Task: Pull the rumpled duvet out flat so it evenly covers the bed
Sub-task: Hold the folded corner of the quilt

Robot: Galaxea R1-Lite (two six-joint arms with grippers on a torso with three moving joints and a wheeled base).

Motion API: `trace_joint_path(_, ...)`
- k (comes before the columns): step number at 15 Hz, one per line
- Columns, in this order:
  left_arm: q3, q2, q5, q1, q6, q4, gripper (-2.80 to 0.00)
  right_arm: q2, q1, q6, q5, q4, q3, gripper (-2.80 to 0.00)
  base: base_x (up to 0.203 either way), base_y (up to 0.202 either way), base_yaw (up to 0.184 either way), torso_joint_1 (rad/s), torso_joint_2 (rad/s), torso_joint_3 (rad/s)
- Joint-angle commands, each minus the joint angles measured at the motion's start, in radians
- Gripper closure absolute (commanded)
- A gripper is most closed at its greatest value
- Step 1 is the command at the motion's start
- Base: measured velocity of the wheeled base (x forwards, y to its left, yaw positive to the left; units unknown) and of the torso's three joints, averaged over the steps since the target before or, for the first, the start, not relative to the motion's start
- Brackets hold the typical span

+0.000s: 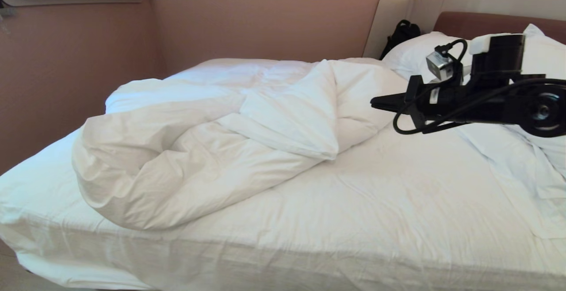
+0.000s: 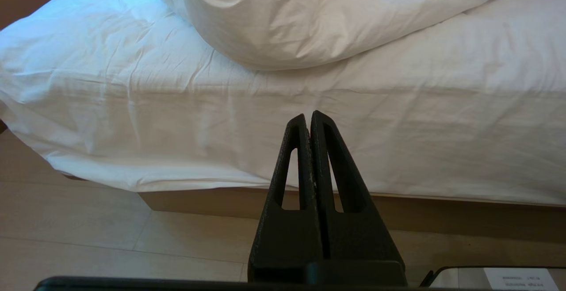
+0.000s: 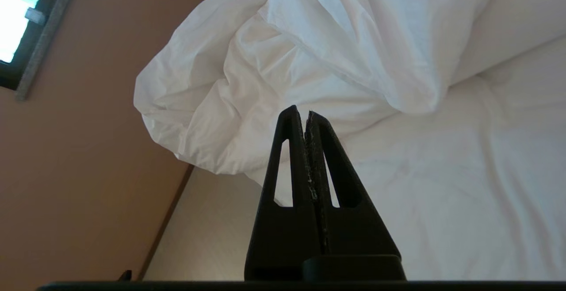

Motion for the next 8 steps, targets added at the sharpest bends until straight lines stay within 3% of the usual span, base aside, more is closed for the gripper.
trace_joint_path(1,0.000,0.000,0.000,0.000,0.001,0.000,0.00,0.196,0.006,0.051,0.050,0.133,-0.175,0.00,0.000,0.000,0.000,0.000,0.00,0.000)
trace_joint_path(4,0.000,0.001,0.000,0.000,0.000,0.000,0.00,0.325,0.013,0.056,0.053,0.249,-0.302,0.00,0.000,0.000,0.000,0.000,0.00,0.000)
trace_joint_path(8,0.000,0.001,0.000,0.000,0.000,0.000,0.00,0.381,0.011,0.057,0.048,0.270,-0.330,0.00,0.000,0.000,0.000,0.000,0.00,0.000)
